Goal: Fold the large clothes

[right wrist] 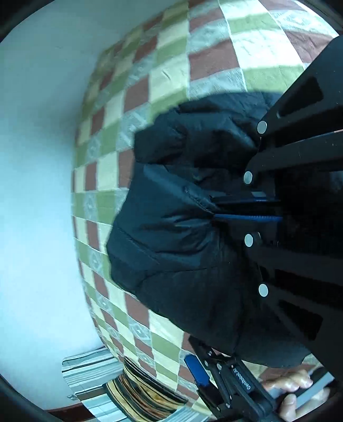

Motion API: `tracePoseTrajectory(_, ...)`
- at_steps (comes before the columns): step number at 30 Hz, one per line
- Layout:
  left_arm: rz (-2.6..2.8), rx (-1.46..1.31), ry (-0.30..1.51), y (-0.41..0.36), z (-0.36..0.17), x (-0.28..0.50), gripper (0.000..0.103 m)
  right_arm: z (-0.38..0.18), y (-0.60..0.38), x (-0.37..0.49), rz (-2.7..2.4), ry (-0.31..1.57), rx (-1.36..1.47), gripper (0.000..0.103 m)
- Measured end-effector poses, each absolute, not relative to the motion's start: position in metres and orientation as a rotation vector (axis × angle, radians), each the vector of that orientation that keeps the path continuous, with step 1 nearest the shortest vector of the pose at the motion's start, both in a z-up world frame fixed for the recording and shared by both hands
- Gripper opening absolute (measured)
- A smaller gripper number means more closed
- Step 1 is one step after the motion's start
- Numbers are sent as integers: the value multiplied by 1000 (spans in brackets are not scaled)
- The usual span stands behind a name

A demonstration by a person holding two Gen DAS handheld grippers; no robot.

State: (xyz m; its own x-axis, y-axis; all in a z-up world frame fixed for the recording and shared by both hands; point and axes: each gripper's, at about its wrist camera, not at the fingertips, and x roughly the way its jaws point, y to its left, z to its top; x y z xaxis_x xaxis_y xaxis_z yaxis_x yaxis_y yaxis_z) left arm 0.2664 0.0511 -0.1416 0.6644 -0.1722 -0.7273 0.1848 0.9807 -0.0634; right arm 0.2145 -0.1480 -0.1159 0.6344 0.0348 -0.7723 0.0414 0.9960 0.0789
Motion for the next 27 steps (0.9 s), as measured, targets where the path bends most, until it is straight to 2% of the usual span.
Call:
tracePoseTrajectory(6, -270, -14, 810, 37, -132, 263, 60, -104, -178, 211, -100, 850, 42, 4)
tracePoseTrajectory(9, -325, 0, 836, 13, -140, 266, 59, -118, -198, 213, -125, 897, 61, 4)
tracePoseTrajectory(12, -378, 7, 878, -11, -155, 268, 53, -142, -213, 214, -151, 946, 66, 4)
tracePoseTrajectory(18, -374, 101, 876, -43, -172, 267, 54, -183, -236, 217, -136, 1014, 118, 4)
tracePoseTrajectory(27, -357, 159, 867, -65, -183, 273, 55, -210, -247, 224, -125, 1017, 152, 4)
